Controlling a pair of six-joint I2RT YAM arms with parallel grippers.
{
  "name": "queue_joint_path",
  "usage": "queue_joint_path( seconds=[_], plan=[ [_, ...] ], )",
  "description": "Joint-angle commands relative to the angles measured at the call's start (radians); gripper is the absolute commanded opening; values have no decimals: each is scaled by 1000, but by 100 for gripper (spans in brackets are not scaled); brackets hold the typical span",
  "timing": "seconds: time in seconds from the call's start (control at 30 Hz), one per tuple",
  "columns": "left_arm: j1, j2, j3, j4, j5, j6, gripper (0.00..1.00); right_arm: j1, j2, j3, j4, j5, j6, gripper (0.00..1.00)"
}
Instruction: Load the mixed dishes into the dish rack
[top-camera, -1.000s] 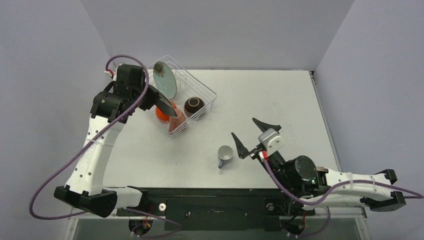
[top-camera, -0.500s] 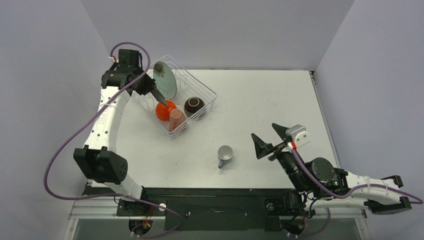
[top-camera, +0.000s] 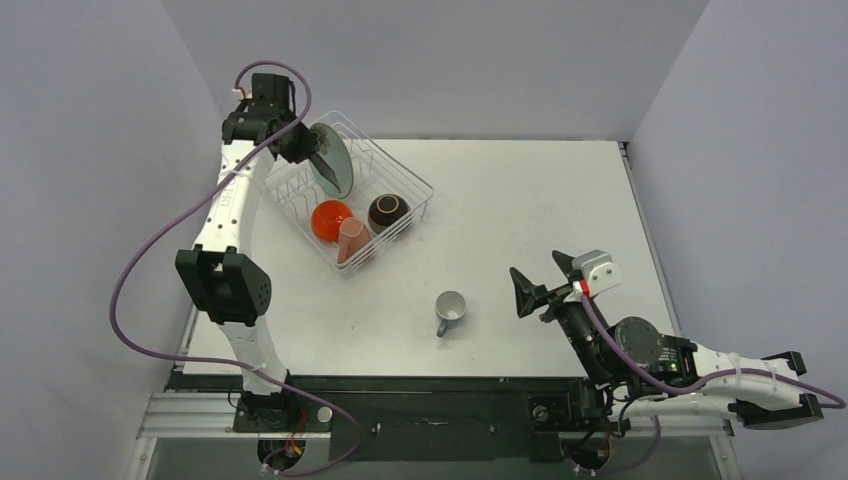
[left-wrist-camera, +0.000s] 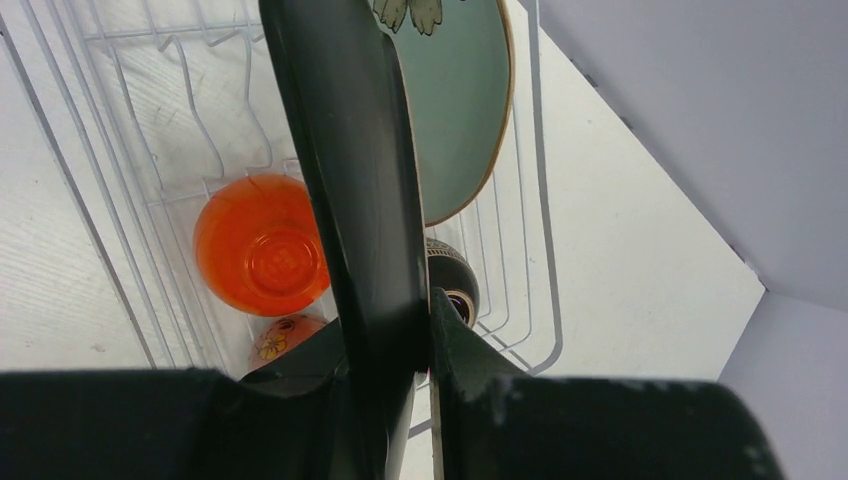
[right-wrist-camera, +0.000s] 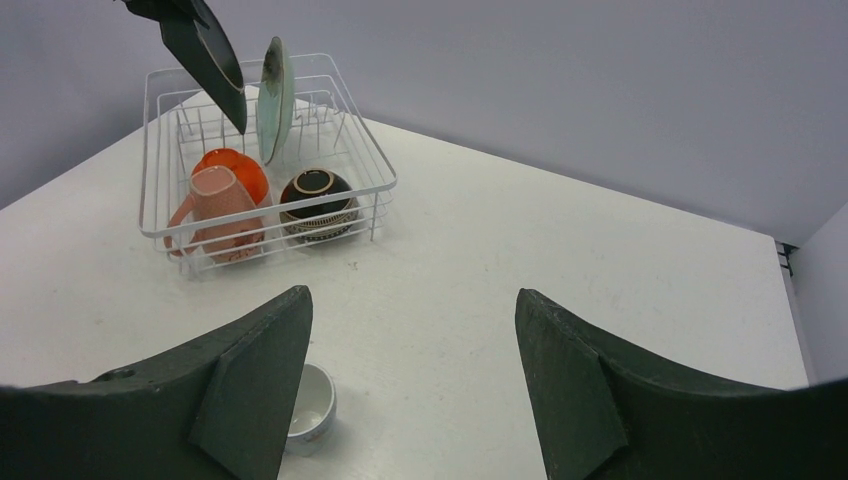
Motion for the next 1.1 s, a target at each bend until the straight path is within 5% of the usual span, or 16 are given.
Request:
queue_joint_path(
  seconds=[0.0,1.07],
  plan=[
    [8,-3,71,97,-34,-5,0,5,10,10,-2,38,8,70],
    [25,152,92,108,-67,-41,0,5,17,1,-27,62,54,70]
  ],
)
